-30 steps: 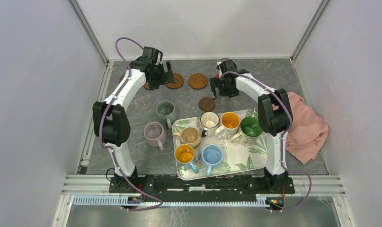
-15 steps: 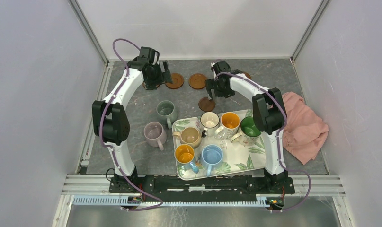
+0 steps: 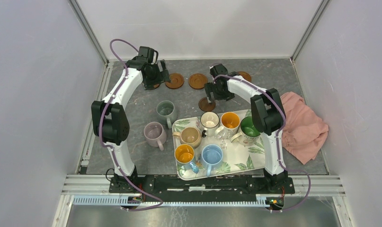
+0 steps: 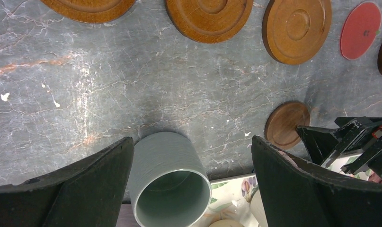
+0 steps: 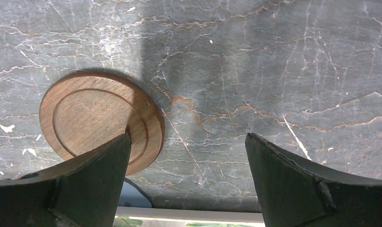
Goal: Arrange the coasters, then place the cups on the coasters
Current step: Move the coaster to the center of the board.
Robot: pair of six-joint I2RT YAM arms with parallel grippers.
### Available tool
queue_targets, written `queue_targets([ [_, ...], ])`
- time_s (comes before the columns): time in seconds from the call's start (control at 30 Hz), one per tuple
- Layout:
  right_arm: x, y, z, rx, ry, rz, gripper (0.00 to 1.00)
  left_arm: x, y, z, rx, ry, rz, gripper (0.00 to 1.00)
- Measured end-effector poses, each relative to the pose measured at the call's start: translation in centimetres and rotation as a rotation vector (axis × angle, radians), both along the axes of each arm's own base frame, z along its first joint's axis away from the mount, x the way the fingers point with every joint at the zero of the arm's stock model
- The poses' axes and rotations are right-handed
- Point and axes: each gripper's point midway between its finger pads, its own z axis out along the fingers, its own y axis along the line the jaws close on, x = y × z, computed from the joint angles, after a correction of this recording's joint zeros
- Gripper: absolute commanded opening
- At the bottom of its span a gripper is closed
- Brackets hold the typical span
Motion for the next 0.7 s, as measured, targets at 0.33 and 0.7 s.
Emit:
queue_targets([
  [0.33, 0.5, -3.7, -0.2, 0.029, 0.012, -0.189, 0.94, -1.8, 0.4, 0.0, 0.009, 0.01, 0.005, 1.0],
  [0.7, 1.0, -13.1, -0.3, 0.05, -0.028, -0.491, 0.93, -6.4, -1.4, 1.6, 0.001, -0.049, -0.062, 1.0],
])
